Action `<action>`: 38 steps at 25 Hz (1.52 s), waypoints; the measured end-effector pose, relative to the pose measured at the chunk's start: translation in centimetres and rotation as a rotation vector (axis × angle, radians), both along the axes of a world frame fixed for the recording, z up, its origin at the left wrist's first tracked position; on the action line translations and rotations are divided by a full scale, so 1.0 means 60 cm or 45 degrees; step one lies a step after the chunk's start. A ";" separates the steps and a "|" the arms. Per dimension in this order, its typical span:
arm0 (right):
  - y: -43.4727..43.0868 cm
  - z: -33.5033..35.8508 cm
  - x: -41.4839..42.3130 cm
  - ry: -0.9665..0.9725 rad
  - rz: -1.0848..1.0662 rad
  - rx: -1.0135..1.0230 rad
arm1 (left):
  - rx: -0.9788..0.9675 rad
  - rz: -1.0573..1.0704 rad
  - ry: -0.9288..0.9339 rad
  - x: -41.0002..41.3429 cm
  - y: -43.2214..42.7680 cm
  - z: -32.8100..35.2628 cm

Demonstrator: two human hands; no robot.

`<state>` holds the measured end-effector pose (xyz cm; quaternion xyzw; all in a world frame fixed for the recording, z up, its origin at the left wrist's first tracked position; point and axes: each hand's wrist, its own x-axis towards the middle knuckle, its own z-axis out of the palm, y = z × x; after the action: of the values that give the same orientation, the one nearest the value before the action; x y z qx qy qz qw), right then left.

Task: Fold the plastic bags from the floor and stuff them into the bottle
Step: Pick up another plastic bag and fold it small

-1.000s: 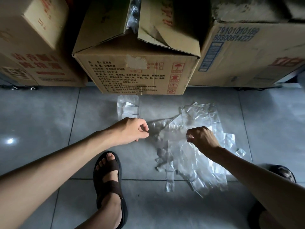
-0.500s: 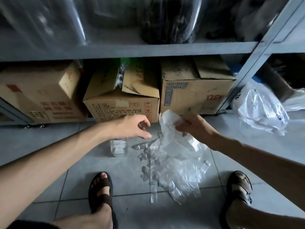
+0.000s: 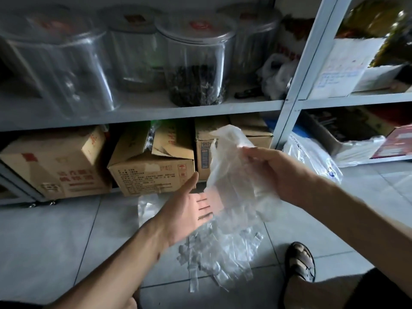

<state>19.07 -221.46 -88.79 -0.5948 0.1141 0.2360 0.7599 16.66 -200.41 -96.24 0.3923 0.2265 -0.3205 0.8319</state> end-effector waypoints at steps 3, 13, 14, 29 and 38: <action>-0.012 -0.014 0.004 0.038 -0.103 0.026 | -0.186 0.336 0.020 0.023 -0.007 0.012; -0.010 -0.056 0.021 -0.227 -0.107 -0.013 | 0.958 0.218 -0.755 0.057 0.029 0.063; -0.009 -0.056 0.019 -0.255 -0.106 -0.016 | 0.887 0.184 -0.760 0.057 0.028 0.067; -0.007 -0.053 0.012 -0.558 0.038 -0.231 | 0.652 0.103 -0.705 0.069 0.064 0.078; -0.008 -0.046 0.022 -0.294 -0.082 -0.018 | 0.722 0.073 -0.736 0.072 0.069 0.078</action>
<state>20.40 -221.93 -91.52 -0.6194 0.0465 0.1407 0.7710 21.01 -196.29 -91.57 0.6736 0.0735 -0.0984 0.7288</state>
